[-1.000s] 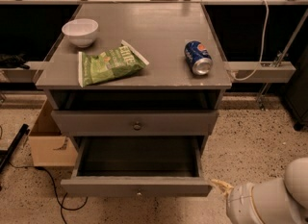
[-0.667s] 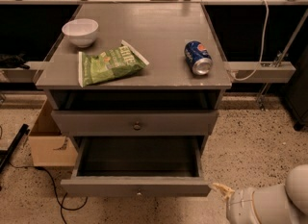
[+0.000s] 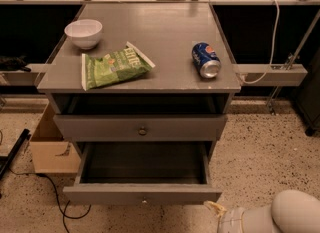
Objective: Close middle drawer
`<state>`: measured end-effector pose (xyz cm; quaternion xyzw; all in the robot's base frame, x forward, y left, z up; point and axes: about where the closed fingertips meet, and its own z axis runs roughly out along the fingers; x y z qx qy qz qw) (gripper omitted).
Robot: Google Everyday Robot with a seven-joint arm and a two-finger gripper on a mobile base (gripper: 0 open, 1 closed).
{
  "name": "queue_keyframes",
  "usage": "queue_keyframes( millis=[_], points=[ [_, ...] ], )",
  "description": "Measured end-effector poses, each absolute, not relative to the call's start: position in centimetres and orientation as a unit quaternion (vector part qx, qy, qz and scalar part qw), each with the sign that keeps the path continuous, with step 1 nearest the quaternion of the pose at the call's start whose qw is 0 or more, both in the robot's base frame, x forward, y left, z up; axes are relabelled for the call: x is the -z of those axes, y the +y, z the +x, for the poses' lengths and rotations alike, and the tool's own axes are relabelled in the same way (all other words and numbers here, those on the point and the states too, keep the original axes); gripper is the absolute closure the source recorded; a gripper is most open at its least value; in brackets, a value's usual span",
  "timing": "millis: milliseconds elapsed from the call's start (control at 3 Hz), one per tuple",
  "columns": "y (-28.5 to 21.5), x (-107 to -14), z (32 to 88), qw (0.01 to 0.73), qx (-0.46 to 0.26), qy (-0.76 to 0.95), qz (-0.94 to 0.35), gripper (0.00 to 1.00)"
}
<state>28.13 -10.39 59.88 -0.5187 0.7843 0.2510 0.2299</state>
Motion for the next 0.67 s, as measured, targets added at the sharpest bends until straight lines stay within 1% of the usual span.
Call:
queue_keyframes(
  millis=[333, 667],
  points=[
    [-10.6, -59.5, 28.1, 0.241, -0.251, 0.789, -0.506, 0.0],
    [-9.3, -57.9, 28.5, 0.248, -0.251, 0.789, -0.504, 0.0]
  ],
)
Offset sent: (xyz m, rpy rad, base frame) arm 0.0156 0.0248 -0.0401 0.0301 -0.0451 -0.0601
